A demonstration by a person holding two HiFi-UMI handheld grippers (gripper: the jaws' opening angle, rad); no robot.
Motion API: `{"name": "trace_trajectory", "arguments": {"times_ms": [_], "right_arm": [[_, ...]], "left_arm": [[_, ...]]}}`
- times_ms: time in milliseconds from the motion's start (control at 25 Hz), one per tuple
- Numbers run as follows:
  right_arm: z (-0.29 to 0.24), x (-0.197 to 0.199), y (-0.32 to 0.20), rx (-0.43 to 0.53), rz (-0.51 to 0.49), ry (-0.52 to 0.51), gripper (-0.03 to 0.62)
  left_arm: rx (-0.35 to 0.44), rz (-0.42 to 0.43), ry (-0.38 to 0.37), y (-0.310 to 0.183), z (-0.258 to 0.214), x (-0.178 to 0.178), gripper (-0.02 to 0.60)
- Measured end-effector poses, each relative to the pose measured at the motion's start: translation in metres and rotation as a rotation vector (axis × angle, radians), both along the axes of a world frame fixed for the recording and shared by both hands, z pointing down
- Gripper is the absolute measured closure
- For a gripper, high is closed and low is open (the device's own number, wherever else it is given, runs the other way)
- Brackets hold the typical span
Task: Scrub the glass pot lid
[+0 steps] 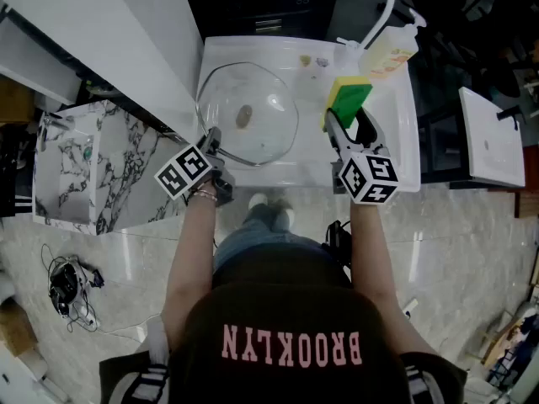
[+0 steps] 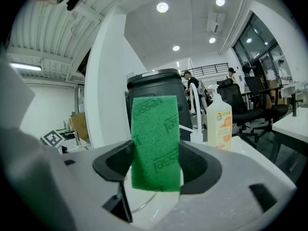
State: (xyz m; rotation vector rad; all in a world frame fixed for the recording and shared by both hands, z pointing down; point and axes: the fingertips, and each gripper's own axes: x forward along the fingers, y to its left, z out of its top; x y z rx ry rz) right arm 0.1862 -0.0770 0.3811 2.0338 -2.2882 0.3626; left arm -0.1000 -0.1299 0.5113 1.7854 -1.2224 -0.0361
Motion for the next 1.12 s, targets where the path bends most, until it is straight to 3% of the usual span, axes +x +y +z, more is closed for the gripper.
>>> {"name": "trace_trajectory", "arguments": {"times_ms": [480, 680, 1120], "right_arm": [[0.01, -0.015, -0.011, -0.036, -0.06, -0.008, 0.318], [0.015, -0.048, -0.021, -0.047, -0.183, -0.048, 0.318], [0.047, -0.132, -0.043, -0.217, -0.433, -0.22, 0.318]], "left_arm": [[0.006, -0.004, 0.013, 0.001, 0.0, -0.001, 0.535], [0.008, -0.003, 0.017, 0.0, 0.001, 0.0, 0.535], [0.008, -0.006, 0.024, 0.0, 0.001, -0.001, 0.535]]}}
